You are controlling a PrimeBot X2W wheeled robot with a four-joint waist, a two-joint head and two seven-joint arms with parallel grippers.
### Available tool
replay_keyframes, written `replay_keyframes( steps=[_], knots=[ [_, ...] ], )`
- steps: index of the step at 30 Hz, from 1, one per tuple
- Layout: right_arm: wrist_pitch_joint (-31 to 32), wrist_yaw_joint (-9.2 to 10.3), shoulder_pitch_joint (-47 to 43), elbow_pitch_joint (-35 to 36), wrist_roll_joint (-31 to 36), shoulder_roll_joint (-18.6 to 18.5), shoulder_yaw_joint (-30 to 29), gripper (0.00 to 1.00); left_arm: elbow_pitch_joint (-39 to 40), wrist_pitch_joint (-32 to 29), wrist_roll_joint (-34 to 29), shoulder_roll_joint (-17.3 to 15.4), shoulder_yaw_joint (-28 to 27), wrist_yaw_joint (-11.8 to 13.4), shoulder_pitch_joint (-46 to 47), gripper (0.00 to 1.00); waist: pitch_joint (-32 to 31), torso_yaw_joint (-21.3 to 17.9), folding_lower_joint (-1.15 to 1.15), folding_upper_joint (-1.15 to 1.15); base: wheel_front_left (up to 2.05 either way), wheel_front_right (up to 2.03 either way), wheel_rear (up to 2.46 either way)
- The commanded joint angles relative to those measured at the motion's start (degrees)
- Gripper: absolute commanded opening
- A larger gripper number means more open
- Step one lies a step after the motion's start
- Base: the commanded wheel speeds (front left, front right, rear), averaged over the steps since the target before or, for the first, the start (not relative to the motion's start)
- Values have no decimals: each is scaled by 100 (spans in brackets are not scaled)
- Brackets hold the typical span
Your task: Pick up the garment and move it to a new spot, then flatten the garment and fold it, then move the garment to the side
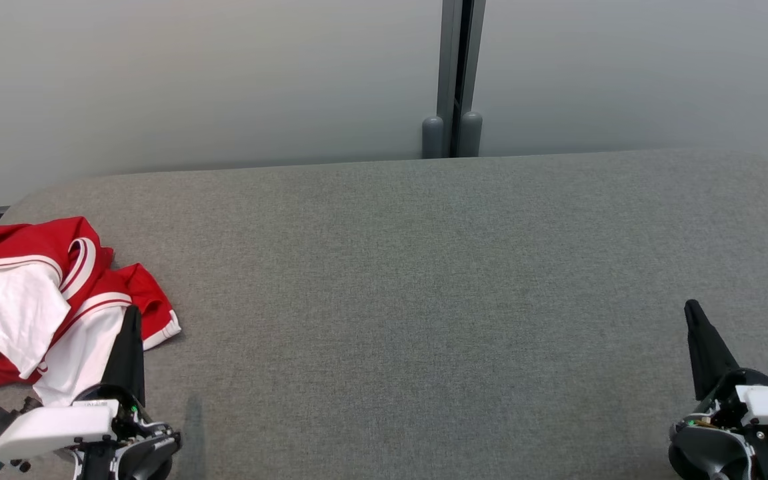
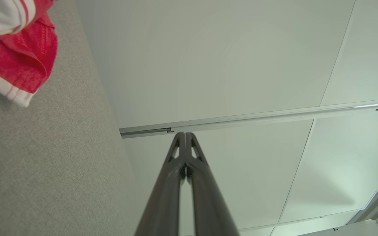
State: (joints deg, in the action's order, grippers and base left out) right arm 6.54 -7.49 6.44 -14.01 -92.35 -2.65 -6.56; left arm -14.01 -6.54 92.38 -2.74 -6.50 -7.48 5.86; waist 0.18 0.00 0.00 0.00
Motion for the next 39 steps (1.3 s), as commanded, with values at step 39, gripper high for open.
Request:
replay_keyframes(
  steps=[39],
  knots=[
    [-861, 1, 52, -285, 3029, -77, 546, 100, -453, 859, -3381, 34, 252, 127, -34, 100, 61, -21, 0, 0, 0, 0, 0]
  ],
)
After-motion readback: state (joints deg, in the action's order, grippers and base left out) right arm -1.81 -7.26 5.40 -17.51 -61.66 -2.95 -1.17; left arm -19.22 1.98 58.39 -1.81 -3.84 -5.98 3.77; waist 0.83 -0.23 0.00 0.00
